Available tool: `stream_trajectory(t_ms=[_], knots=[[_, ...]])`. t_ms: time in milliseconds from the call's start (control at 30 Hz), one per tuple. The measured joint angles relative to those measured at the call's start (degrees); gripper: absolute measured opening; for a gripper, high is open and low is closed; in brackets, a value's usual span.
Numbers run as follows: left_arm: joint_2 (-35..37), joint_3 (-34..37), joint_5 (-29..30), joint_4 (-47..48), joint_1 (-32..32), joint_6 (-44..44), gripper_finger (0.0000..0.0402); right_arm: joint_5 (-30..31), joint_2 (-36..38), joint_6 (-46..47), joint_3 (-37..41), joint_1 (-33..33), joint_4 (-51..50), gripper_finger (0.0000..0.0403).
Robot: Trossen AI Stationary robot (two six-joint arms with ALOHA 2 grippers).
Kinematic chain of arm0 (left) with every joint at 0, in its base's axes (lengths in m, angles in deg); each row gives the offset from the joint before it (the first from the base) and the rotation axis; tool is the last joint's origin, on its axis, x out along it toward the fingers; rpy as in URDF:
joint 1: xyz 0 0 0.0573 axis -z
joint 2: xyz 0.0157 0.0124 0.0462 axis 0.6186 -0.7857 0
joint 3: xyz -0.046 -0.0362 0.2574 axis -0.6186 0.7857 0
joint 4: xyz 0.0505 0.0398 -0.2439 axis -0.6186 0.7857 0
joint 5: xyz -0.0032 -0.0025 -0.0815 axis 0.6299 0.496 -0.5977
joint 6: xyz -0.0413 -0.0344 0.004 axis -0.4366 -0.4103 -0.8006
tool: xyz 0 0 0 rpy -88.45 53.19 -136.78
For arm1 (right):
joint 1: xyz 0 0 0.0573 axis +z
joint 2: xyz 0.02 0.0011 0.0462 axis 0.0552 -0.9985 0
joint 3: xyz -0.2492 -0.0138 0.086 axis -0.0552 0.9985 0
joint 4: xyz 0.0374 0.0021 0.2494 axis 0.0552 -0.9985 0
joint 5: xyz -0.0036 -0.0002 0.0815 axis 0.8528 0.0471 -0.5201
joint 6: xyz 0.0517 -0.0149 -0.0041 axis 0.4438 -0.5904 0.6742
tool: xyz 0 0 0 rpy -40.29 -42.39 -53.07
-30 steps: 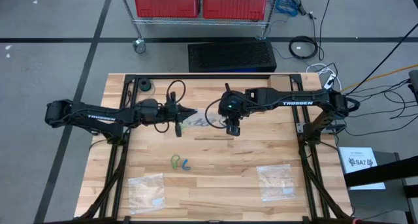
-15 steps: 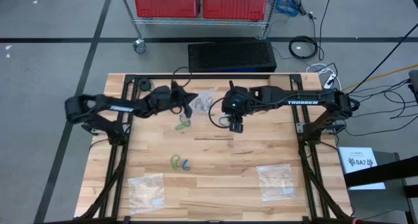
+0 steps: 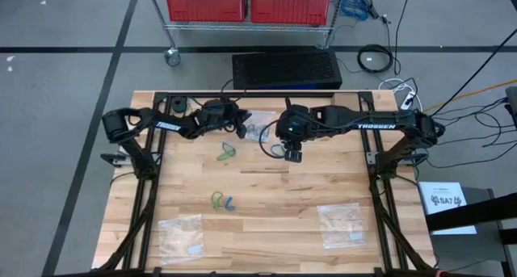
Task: Sort rubber bands
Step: Close the top zip bag, then open the bottom right zip bag
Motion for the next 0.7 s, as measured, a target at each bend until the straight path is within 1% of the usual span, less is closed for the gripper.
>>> stream_trajectory(t_ms=[133, 267, 400, 533, 567, 633, 700], knots=[[0.2, -1.0, 0.0, 0.2, -0.1, 0.1, 0.0114, -0.1, 0.0, 0.0, 0.0, 0.6, 1.9, 0.016], [0.3, -1.5, 0.0, 2.2, -1.0, 0.6, 0.0134, -0.2, 0.0, -0.3, 0.0, 1.4, 1.0, 0.0139], [0.5, -1.5, 0.0, 5.0, -2.4, 1.9, 0.0136, -0.2, 0.0, -1.6, 0.0, 2.1, -3.9, 0.0091], [3.9, -1.5, 0.1, 10.4, -3.6, 2.1, 0.0136, -0.2, 0.0, 0.5, 0.8, 3.2, -8.0, 0.0018], [5.3, -1.5, 0.1, 11.8, -3.7, 2.1, 0.0136, -0.2, 0.1, 1.3, 1.9, 3.9, -8.6, 0.0009], [8.4, -1.5, 0.2, 13.7, -3.7, 3.4, 0.0136, -1.0, 0.1, 3.5, 5.2, 5.9, -9.7, 0.0008], [11.7, -1.5, 0.3, 14.3, -3.4, 4.7, 0.0136, -4.4, 0.1, 6.1, 9.6, 8.6, -9.6, 0.0003]])
